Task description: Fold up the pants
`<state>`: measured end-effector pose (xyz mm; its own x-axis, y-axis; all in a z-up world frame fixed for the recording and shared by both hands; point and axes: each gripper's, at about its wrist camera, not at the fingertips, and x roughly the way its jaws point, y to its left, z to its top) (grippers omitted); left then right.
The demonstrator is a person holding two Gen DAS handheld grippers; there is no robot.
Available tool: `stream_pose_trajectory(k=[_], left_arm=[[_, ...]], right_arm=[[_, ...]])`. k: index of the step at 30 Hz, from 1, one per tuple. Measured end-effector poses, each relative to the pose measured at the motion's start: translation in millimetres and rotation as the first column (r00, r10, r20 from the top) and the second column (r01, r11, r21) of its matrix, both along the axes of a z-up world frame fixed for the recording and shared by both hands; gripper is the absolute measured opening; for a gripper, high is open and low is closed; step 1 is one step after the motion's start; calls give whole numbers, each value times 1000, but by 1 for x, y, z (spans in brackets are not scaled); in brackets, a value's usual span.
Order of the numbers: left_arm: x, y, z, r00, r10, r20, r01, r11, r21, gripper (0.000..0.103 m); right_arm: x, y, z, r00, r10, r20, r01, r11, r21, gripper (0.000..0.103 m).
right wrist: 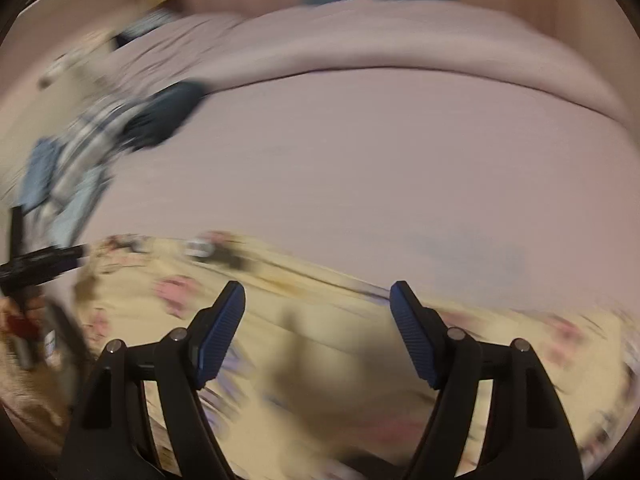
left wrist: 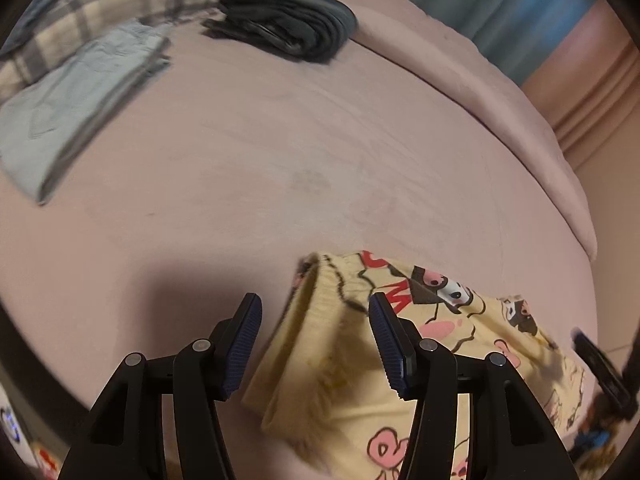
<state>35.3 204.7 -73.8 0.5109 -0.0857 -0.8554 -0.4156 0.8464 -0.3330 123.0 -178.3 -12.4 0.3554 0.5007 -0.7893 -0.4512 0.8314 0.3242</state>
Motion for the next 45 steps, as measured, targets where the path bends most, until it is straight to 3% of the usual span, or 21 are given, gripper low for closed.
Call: stream_pose_trajectory(k=[4,6,8,9,10,14,17,21,25,27,29,32,36,39,41,45], left_arm=[[14,-4,-12,999,-46,-14,45,999,-21,54],[20,-4,-22,998,-47,-41,46,999,-20,54],[19,-6,-27,999,-42,-32,41,999,-10,51],[17,-8,-26,999,-46,-22,47,999,7,47],[16,-11,-25,998,-51,-26,52,998,40,39],[13,-7,-19,1000,-27,-1,27,999,25,31],[13,-8,-15,999,-26,19,25,999,34,31],[22,-9,-27,999,-42,-16,43,997,71,33],[24,-19,-17,998,-52,-34,55,991,121,33],[16,-20,-2,999,-36,-21,38,992,118,33],[4,-26,19,998,-41,52,35,994,104,34],[-12,-45,34,988,-77,136,68,995,73,38],[-16,-75,19,982,-145,122,143,989,26,38],[-15,-89,-9,986,-160,41,159,987,24,38],[-16,-94,-32,988,-145,-51,148,987,65,35],[-28,-109,-36,987,-159,-27,161,966,200,35]], right_arm=[[35,69,-20,992,121,-42,-121,993,5,63],[40,108,-43,986,140,-96,-146,987,-61,59],[43,116,-57,983,153,-104,-163,982,-94,40],[41,116,-54,986,158,-48,-163,982,-99,35],[42,113,-48,989,143,-29,-145,984,-99,8],[55,97,-33,995,81,-51,-81,997,4,9],[59,101,-32,996,74,-49,-75,997,-12,9],[65,108,-64,997,37,-68,-40,998,-53,10],[64,107,-55,999,17,-41,-18,999,-39,8],[58,106,-46,1000,24,-13,-25,997,-79,21],[46,89,-25,998,-19,62,25,994,-103,52],[27,62,1,995,-35,88,39,998,-39,52],[-7,45,4,998,14,55,-12,999,-50,53],[-23,54,-18,998,61,19,-58,991,-117,52],[-24,52,-47,999,37,-33,-42,986,-162,53],[-25,48,-55,998,-51,27,53,994,-97,54]])
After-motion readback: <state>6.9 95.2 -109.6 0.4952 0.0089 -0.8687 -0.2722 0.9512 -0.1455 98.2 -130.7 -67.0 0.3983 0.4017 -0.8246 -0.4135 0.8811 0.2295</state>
